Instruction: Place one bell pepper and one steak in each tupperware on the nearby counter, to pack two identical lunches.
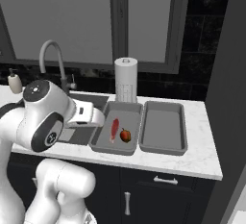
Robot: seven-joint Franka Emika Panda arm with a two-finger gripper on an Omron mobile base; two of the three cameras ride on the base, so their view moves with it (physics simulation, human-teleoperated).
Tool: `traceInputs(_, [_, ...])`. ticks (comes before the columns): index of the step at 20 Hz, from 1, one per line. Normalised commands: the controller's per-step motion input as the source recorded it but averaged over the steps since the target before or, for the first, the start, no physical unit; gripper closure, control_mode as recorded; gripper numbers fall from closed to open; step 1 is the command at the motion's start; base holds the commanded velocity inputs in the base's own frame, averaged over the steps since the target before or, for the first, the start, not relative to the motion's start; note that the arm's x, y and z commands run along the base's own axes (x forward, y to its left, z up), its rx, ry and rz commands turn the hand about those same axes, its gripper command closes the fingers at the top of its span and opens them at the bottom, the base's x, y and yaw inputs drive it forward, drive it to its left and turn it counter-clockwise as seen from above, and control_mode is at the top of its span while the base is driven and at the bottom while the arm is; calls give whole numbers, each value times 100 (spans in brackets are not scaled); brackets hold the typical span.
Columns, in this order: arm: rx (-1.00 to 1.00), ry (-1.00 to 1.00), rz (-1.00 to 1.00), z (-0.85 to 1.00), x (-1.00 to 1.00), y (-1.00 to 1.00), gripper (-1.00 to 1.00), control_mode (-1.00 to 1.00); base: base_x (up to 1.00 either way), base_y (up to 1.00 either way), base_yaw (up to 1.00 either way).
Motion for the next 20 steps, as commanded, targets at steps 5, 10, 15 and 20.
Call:
traceInputs(5, [-1,-2,1,-8,-100,0,-100,-100,0,0,0])
traceInputs(10, [-6,-4,2,-32,-100,23,-100,-100,0,0,0])
traceInputs(15, [-2,0,1,-9,-19,13,-100,100,-24,48,6])
traceInputs(20, [0,0,0,0,0,0,-100,100,-29,-16,0])
